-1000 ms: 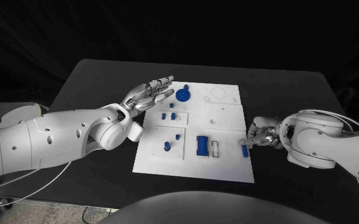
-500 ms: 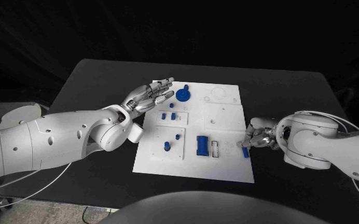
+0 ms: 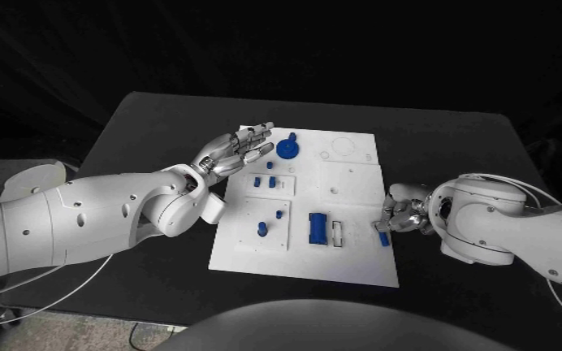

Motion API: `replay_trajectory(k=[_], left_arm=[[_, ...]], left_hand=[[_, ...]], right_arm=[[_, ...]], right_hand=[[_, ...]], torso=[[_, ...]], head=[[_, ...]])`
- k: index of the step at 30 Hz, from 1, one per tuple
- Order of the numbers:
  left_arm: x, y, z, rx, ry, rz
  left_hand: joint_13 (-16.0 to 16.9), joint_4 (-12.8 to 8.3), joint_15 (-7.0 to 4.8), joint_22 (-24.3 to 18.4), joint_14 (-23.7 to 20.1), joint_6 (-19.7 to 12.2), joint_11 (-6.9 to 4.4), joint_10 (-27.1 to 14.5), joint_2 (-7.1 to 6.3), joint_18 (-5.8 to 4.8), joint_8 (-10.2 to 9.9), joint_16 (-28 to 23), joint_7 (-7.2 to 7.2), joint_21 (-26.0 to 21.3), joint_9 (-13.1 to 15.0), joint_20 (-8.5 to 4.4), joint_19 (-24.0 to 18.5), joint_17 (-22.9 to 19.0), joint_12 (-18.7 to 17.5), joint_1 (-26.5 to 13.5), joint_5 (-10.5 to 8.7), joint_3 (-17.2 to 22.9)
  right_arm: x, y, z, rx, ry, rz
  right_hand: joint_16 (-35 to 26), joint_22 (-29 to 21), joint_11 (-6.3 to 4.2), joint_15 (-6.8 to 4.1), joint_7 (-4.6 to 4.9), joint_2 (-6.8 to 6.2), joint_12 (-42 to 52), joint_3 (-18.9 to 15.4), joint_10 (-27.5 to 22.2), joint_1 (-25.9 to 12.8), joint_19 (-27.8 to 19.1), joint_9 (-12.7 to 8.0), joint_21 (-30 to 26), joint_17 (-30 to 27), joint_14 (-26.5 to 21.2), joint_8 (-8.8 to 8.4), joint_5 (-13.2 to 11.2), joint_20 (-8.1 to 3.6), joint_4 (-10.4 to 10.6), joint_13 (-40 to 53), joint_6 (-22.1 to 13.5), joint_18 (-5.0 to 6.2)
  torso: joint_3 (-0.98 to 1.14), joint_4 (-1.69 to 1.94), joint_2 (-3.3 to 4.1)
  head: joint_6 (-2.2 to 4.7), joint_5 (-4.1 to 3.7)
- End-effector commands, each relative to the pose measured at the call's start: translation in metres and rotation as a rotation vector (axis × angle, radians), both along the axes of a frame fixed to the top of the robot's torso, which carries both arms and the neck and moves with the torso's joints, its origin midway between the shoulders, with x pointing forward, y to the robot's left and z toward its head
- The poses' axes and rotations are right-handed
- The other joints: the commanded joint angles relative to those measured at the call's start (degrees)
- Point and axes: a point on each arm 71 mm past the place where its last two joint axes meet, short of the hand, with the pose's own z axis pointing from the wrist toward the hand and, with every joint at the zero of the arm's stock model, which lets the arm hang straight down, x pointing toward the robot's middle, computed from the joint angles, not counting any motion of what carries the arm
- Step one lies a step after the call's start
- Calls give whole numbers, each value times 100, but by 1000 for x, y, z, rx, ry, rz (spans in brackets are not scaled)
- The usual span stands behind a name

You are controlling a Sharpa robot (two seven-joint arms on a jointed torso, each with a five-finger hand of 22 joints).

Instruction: Assemble the parts on the task board

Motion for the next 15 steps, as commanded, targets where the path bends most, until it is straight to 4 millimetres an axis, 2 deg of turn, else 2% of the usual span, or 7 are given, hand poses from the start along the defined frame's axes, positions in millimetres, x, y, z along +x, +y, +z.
replay_trajectory(k=[1, 7, 15], left_arm=[[-1, -2, 0, -13, 2, -18], [-1, -1, 0, -12, 3, -17], [-1, -3, 0, -12, 6, -20]], left_hand=[[8, -1, 1, 4, 39, 14, 24, 6, -5, -101, 23, 35, 12, 17, 5, 19, 40, 5, 20, 46, 38, 28], [8, -4, 4, 5, 42, 17, 30, 8, -1, -102, 26, 37, 12, 18, 5, 19, 42, 6, 24, 56, 47, 36], [8, -4, 4, 5, 42, 17, 30, 8, -1, -102, 26, 37, 12, 18, 5, 19, 42, 6, 24, 56, 47, 36]], right_arm=[[-5, 0, -7, 69, 54, -67], [-11, 3, -5, 177, 140, -139], [-13, 12, 1, 294, 236, -215]], right_hand=[[11, 878, 21, 30, -18, -112, 22, 1124, 596, -199, -15, -376, 34, 29, 308, -298, 58, 20, -877, 1507, 46, 37], [50, 893, 18, 29, -21, -129, 22, 1350, 596, -356, 1, -347, 99, 79, 319, -260, 57, 21, -924, 1507, 53, 26], [95, 912, 14, 28, -22, -141, 22, 1433, 596, -464, 22, -328, 183, 137, 332, -242, -29, 20, -939, 1507, 41, 12]], torso=[[2, -2, 2], [1, -4, 0], [-2, 0, 2]], head=[[0, 32], [0, 39], [0, 21]])
